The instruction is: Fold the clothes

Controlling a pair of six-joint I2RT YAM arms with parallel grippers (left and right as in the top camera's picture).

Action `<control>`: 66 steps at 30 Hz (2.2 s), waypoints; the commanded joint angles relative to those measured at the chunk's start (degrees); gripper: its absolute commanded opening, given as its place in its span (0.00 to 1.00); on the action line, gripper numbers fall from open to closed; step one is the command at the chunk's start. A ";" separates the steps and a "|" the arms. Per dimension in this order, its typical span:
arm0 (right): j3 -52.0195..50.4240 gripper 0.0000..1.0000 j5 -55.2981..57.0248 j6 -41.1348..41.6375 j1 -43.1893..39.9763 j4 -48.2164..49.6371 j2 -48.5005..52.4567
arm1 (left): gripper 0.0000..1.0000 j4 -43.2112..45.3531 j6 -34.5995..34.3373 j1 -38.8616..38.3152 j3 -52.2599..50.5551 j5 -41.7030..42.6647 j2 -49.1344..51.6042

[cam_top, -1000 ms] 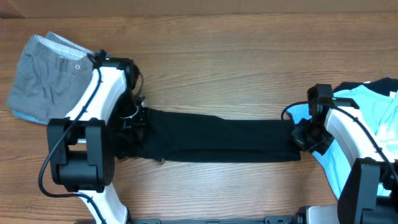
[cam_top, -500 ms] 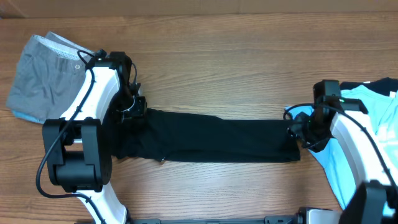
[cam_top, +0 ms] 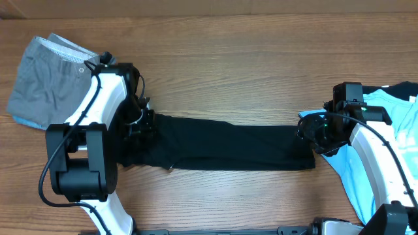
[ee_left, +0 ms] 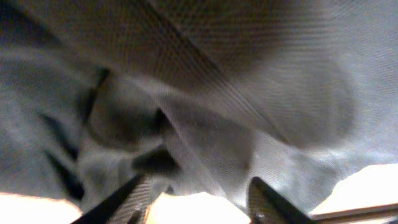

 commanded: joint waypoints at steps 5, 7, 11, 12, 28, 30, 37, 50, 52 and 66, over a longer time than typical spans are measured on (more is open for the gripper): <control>1.18 0.64 -0.74 -0.68 -0.11 0.72 -0.68 | 0.05 3.69 -1.86 -0.50 -5.25 4.63 -0.92; 1.18 0.64 -0.72 -0.68 -0.11 0.81 -0.68 | 0.04 3.13 -1.86 -0.50 -4.85 6.51 -1.51; 1.18 0.64 -0.74 -0.68 -0.11 0.72 -0.68 | 0.04 -0.74 -1.84 -0.50 -3.39 7.30 -3.93; 1.18 0.64 -0.72 -0.68 -0.11 0.74 -0.68 | 0.04 -1.57 -1.81 -0.50 -2.97 7.30 -4.55; 1.18 0.68 -0.70 -0.68 -0.11 1.20 -0.68 | 0.45 4.15 2.93 -9.77 -7.72 7.82 -9.16; 1.18 0.68 -0.70 -0.68 -0.11 1.20 -0.68 | 0.48 5.31 2.49 -12.44 -9.11 5.81 -9.11; 1.18 0.68 -0.70 -0.70 -0.11 1.18 -0.68 | 0.33 4.79 -1.55 -17.73 -10.73 0.22 -9.11; 1.18 0.69 -0.72 -3.26 -0.11 0.33 -0.68 | 0.54 4.22 -9.40 -2.73 -2.05 -4.17 -11.26; 1.18 0.69 -0.74 -3.23 -0.11 0.39 -0.68 | 0.63 4.96 -9.38 1.16 -1.95 -2.21 -11.39; 1.18 0.73 -0.68 -3.23 -0.11 0.11 -0.68 | 0.90 14.27 -9.29 6.12 -2.12 4.39 -10.93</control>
